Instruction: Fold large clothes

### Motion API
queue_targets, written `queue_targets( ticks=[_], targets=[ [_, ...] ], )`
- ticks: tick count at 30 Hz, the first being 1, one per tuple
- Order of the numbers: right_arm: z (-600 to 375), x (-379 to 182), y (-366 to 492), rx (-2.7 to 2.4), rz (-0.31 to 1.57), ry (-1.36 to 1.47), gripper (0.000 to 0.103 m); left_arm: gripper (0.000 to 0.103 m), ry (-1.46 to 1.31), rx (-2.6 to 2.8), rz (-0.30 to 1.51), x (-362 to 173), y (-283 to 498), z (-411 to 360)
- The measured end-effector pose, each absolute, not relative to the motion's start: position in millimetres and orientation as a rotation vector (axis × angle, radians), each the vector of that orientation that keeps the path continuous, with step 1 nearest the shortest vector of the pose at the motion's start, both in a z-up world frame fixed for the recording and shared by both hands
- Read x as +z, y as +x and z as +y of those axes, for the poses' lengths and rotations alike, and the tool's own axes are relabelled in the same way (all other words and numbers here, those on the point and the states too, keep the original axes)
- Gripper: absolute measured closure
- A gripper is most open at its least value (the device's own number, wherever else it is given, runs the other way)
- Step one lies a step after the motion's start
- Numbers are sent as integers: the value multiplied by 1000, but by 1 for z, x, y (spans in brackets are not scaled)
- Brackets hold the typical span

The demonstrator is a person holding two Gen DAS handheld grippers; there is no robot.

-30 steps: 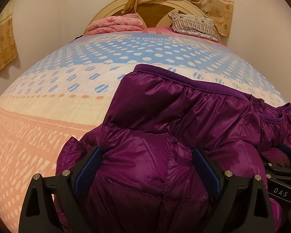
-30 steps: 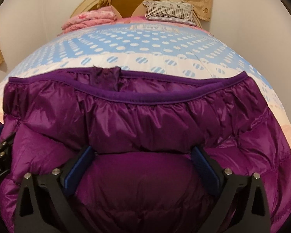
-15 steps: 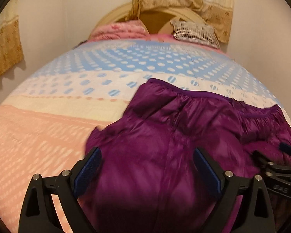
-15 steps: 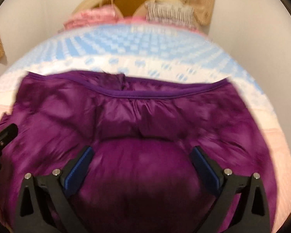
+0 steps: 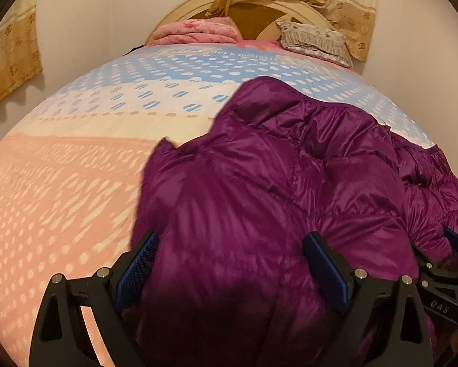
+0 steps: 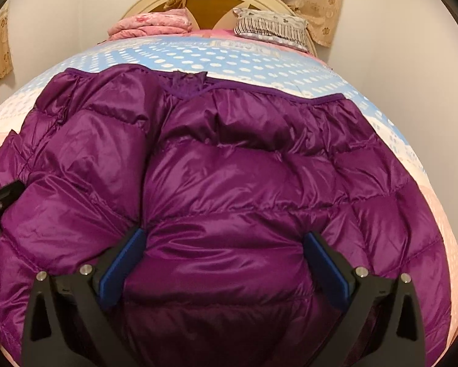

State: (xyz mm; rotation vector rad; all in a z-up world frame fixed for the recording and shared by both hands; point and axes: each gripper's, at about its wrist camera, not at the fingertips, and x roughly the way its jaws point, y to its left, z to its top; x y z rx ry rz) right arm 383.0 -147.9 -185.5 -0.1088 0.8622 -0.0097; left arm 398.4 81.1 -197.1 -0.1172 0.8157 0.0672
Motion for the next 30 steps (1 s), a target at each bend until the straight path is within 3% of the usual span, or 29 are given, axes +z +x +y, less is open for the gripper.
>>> queue_targets(
  ticks=[5,15,16,17,21,23,25,30],
  targets=[
    [-155,-165,340,4,803,-73,0,8,-131,97,784,-185,351,102],
    [-153,-190,320,2,835,-127,0,8,-212,66,824,-206,332,110],
    [-151,-191,321,-1,838,-138,0,14,-210,50,833,-207,333,107],
    [-150,-192,323,-1,842,-144,0,29,-218,29,841,-208,333,105],
    [-150,-193,327,6,851,-138,0,57,-207,-17,833,-203,331,94],
    [-150,-193,325,4,849,-139,0,88,-200,-35,821,-199,329,91],
    [-148,-192,325,-6,846,-152,0,95,-193,-61,797,-194,328,92],
    [-145,-191,323,-29,850,-155,0,97,-234,-68,748,-182,320,112]
  ],
)
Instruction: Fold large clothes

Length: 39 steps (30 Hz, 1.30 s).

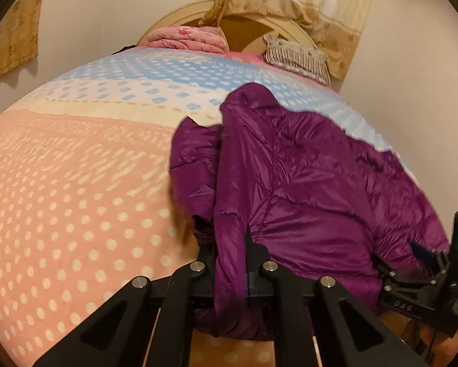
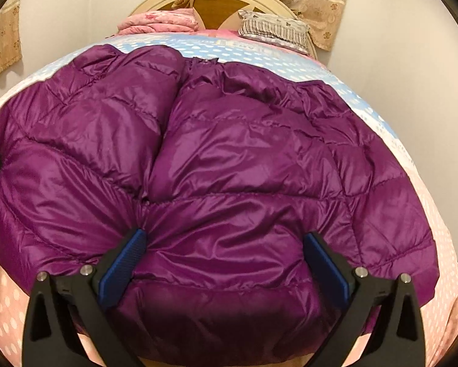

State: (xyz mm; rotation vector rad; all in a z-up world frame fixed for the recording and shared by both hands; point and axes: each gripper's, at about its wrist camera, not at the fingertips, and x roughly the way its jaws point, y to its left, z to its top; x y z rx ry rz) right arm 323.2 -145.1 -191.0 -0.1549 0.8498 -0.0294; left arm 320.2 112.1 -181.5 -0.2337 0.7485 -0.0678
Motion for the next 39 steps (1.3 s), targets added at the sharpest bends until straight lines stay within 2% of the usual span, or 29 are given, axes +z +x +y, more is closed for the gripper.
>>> queue_targets(
  ticks=[12,15,21,26,32,39],
  targets=[
    [-64,-188,325,81,831,-214,0,97,-261,48,688,-147,289,180],
    [-71,-177,318,181,829,-160,0,97,-261,62,682,-138,285,186],
    [-132,-133,282,216,707,-49,0,97,-216,49,632,-111,281,168],
    [-207,-120,280,66,689,32,0,98,-146,-7,561,-75,283,125],
    [-315,-150,276,-189,754,154,0,98,30,-121,492,-40,293,43],
    [-393,-162,257,-345,794,184,0,97,220,-276,486,-52,314,-71]
  ],
)
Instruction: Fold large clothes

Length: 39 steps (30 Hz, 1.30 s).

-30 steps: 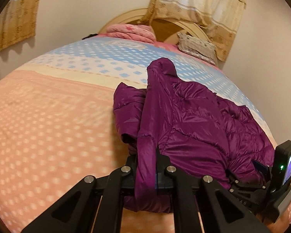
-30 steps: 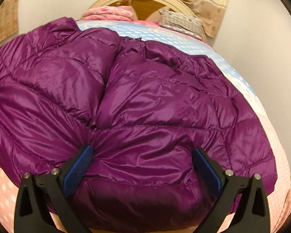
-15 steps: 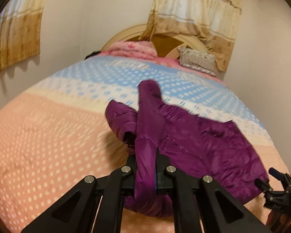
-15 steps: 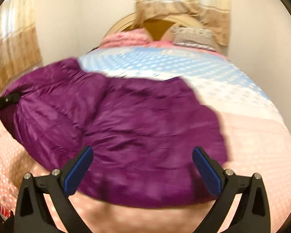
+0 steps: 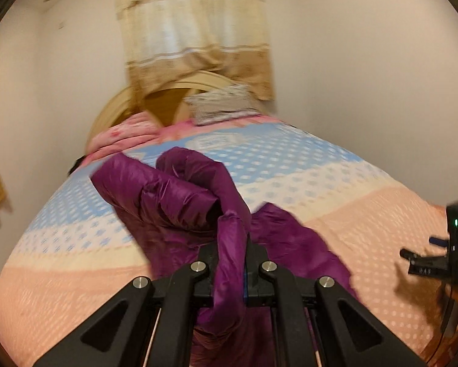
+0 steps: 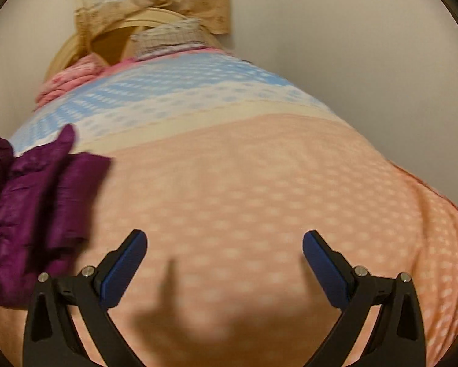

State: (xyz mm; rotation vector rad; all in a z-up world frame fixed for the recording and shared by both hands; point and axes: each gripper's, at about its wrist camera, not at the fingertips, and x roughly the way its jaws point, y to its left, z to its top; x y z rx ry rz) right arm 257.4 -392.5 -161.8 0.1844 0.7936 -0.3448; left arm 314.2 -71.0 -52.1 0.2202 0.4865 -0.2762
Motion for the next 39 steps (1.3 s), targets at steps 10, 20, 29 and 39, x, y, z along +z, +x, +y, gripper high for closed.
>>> queue_targets(
  ticks=[10,20,29,39],
  targets=[
    [-433,-177,235,-390,827,232,0,97,448,-446,606,-138,325,-180],
    [-430,-188,238,-394,809,209,0,83,627,-448,550,-151,289,-216],
    [-429,-189,240,-395,822,191,0,21,489,-487,469,-93,262,-183],
    [-380,-134,284,-228,834,199,37,21,95,53,612,-87,399,9]
  ],
)
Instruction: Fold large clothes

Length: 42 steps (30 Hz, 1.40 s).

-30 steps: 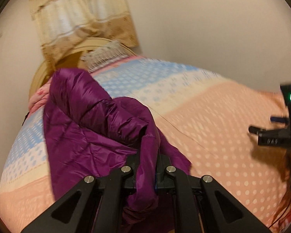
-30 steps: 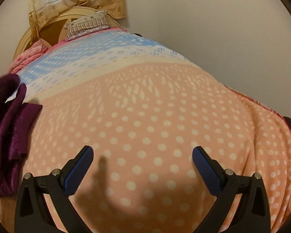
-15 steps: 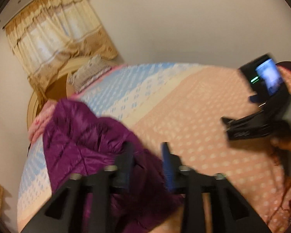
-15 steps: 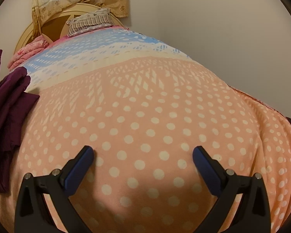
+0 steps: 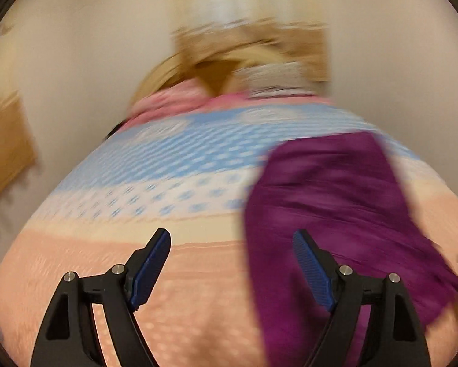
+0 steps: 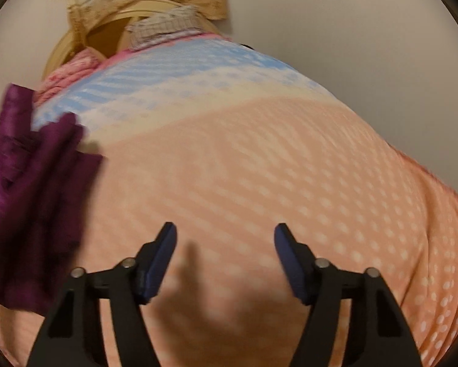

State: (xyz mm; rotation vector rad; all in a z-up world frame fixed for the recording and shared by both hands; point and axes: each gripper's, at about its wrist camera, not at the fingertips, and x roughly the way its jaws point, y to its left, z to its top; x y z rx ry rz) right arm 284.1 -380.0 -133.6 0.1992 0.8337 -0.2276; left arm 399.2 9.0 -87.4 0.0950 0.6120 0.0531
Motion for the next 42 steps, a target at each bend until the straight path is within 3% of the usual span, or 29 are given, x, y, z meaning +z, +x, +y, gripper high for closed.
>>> queue_targets(
  ticks=[3,6,11,17,22,30,42],
  targets=[
    [-334,-88,317,-177,798,164,39,21,-2,113,667,-102,431,29],
    [-287,-56,352,-125,781,139,53,21,-112,117,718,-110,449,34],
    [-211,-29,403,-55,758,147,53,21,-122,61,680,-103,444,15],
    [-204,-85,441,-58,793,172,61,21,-154,17,681,-107,454,18],
    [-248,-136,432,-136,834,211,58,21,-127,-63,696,-116,469,-15],
    [-275,-158,429,-125,822,263,48,20,-30,-72,733,-147,473,-57],
    [-275,-177,416,-88,791,314,47,11,17,-56,700,-167,472,-71]
  ],
)
